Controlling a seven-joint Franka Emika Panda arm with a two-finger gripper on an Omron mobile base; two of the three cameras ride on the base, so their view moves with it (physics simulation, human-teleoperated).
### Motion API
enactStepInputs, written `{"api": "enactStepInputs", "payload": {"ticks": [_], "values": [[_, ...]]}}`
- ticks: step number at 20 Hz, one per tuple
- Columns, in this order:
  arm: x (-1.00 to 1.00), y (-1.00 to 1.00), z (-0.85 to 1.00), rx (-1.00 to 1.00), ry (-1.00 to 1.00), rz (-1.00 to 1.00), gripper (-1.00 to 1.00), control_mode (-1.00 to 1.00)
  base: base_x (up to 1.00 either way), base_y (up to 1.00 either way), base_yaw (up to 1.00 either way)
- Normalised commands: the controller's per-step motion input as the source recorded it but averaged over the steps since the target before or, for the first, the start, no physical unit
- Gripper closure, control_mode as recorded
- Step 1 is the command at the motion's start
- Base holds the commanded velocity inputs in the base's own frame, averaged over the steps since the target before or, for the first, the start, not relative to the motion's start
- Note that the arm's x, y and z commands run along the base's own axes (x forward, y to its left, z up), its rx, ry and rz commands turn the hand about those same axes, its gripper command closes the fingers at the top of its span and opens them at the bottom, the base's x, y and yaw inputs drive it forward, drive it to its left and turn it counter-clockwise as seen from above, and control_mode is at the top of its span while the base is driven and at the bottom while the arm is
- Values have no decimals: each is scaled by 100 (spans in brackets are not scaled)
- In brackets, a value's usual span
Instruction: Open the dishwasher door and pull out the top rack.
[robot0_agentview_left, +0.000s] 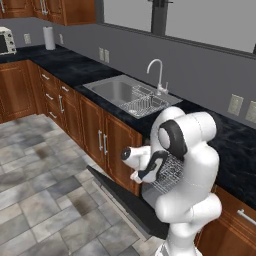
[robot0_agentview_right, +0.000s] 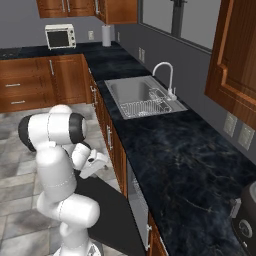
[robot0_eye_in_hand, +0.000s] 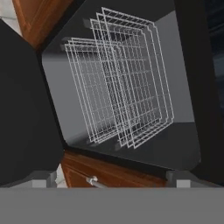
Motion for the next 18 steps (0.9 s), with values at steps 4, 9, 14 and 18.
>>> {"api": "enactStepInputs", "payload": {"ticks": [4,9,14,18], "values": [[29,-10,-31,-8,1,-6,-100,-100,0,0,0],[32,-15,-33,-9,1,-7,-100,-100,0,0,0],[24,-25,-33,-7,4,-6,-100,-100,0,0,0],[27,-31,-31,-5,7,-4,-100,-100,0,0,0]]}}
